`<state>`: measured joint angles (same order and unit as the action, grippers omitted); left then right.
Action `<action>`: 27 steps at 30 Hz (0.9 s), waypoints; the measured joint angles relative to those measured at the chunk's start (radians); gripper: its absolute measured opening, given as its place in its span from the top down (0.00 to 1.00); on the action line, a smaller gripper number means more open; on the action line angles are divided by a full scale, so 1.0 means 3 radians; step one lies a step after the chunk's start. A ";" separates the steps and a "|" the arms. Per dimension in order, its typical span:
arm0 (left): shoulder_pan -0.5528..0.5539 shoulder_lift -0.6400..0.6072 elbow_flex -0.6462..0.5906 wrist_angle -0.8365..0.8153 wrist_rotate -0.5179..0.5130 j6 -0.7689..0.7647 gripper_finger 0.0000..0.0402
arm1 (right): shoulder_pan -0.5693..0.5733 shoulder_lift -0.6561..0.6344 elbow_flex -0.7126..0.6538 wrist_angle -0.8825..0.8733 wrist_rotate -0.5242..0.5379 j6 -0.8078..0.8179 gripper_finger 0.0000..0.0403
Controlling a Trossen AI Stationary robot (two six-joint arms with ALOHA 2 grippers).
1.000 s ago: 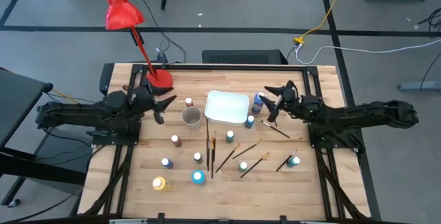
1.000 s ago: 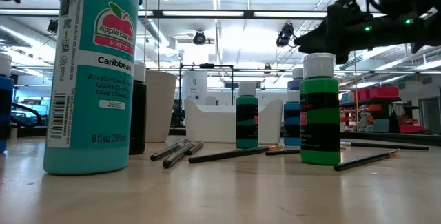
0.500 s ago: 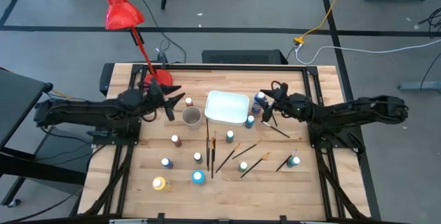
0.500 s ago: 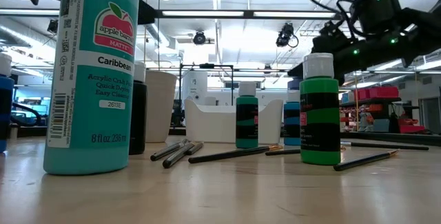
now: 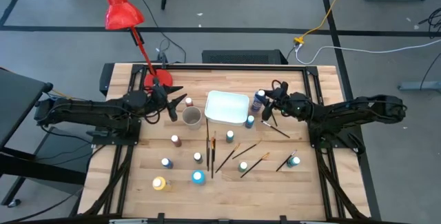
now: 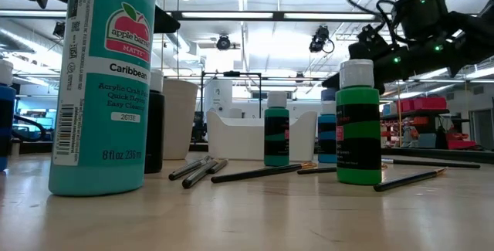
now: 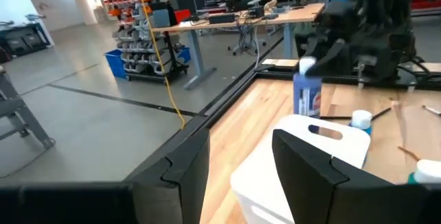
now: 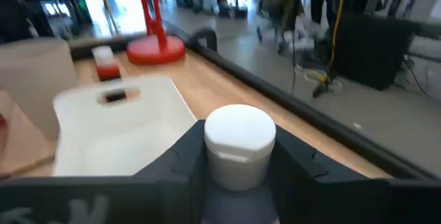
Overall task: Pick & Place Paint Supplies
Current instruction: Put the purple paint bottle into the white bin
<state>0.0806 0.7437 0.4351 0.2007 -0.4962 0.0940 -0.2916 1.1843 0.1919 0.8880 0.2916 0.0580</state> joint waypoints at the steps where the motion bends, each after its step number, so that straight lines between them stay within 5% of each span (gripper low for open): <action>1: -0.0001 0.0000 0.0000 0.0001 -0.0013 0.0039 0.58 | 0.0000 -0.0001 0.0014 0.0182 -0.0051 -0.0028 0.72; 7: -0.0001 -0.0001 0.0000 0.0266 -0.0101 0.0485 0.58 | 0.0005 -0.0007 0.0443 0.0654 -0.0512 -0.0225 0.72; 14: -0.0001 -0.0001 0.0000 0.0429 -0.0129 0.0505 0.58 | 0.0000 0.0133 0.1441 -0.0773 -0.0449 -0.0508 0.72; 20: -0.0001 0.0013 0.0000 0.0427 -0.0131 0.0583 0.58 | 0.0023 0.0836 0.2094 -0.1079 -0.0853 -0.0455 0.71; 27: -0.0001 0.0011 0.0000 0.0419 -0.0143 0.0502 0.58 | -0.0017 0.1527 0.2322 -0.1131 -0.0362 -0.0372 0.70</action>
<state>0.0803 0.7471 0.4351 0.3263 -0.5392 0.2446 -0.2969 1.6425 0.8886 0.5488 0.1831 -0.0536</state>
